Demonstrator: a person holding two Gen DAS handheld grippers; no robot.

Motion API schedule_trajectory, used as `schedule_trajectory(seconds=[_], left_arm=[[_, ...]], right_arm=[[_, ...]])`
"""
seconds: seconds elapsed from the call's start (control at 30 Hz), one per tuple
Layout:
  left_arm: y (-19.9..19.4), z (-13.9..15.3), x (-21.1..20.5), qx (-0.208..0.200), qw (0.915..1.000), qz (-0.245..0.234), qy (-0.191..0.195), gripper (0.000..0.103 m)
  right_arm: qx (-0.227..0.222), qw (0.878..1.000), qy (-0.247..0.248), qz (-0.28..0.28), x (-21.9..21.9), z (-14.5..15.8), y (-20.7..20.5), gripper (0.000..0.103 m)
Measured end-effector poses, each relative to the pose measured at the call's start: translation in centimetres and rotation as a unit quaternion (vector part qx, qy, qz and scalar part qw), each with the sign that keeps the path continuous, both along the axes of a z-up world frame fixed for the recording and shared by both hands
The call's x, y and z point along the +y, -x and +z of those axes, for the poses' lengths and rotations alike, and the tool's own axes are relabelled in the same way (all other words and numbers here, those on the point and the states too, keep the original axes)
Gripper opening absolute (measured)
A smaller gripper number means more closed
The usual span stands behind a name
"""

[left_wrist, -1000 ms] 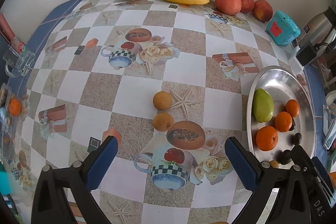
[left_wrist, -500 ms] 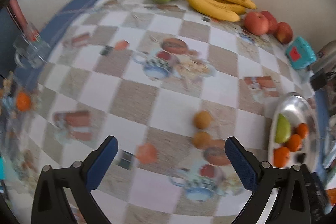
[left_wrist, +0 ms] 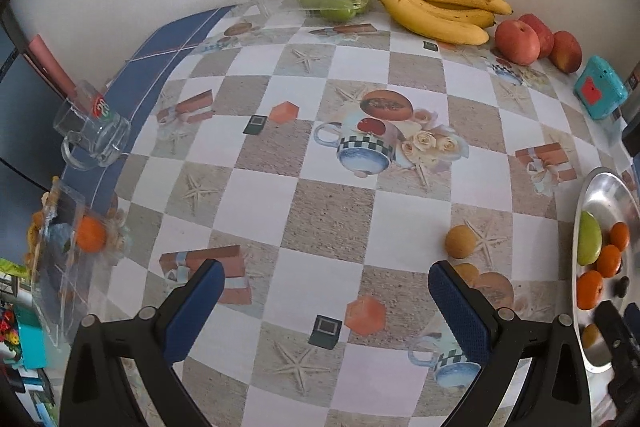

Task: Organize fruits
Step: 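Move both open tools over the table toward the two small brown fruits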

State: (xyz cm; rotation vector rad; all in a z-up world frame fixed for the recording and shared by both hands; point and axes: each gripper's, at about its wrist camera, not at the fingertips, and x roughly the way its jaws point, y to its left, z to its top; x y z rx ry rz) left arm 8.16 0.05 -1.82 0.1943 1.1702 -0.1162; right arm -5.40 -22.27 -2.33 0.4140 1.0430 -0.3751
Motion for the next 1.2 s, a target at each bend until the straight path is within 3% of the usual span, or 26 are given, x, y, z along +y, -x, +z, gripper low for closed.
schedule_trajectory(seconds=[0.57, 1.2], left_arm=[[-1.6, 0.2, 4.9, 0.013, 0.9971, 0.063, 0.042, 0.103], [-2.7, -3.3, 5.1, 0.063, 0.9941, 0.081, 0.036, 0.103]], right_arm=[[-0.01, 0.998, -0.042, 0.047, 4.8, -0.4, -3.2, 0.094], [0.005, 0.994, -0.054, 0.092, 8.2, -2.3, -6.5, 0.094]])
